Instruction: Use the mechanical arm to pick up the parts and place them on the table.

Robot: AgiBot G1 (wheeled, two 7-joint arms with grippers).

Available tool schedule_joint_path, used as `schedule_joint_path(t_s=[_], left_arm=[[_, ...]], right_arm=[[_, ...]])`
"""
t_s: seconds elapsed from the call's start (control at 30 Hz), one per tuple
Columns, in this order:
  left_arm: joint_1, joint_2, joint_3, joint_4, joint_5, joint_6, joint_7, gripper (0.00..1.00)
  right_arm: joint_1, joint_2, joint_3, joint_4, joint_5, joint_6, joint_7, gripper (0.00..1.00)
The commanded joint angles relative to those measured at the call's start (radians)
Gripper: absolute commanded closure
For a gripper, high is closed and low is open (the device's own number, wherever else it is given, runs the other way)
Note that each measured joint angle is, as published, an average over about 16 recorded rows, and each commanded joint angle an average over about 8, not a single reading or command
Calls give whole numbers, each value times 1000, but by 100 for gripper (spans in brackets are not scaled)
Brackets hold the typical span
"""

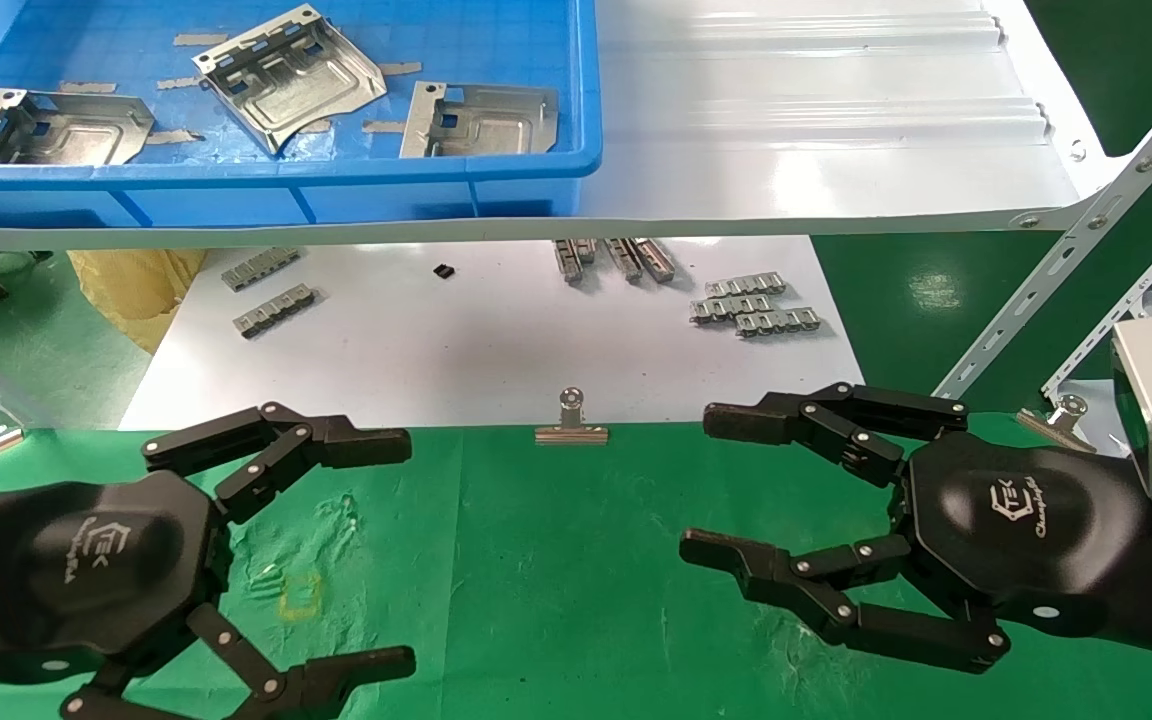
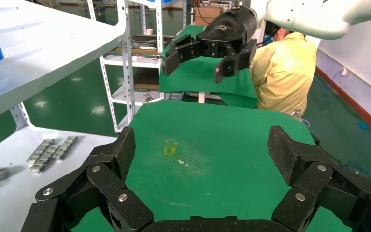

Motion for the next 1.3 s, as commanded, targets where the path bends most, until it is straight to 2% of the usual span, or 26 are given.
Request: schedule_joint_path(t_s=[0.03, 1.0, 1.13, 1.3], left_arm=[[0, 0, 0, 0, 0, 0, 0, 0], [-4, 0, -2, -2, 0, -2, 1, 0], [-64, 17, -9, 3, -4, -24, -15, 0], [-276, 77, 22, 66, 64, -66, -89, 0]], right_arm=[[0, 0, 0, 0, 0, 0, 0, 100], [0, 0, 0, 0, 0, 0, 0, 100], [0, 0, 0, 0, 0, 0, 0, 100], [0, 0, 0, 0, 0, 0, 0, 100]])
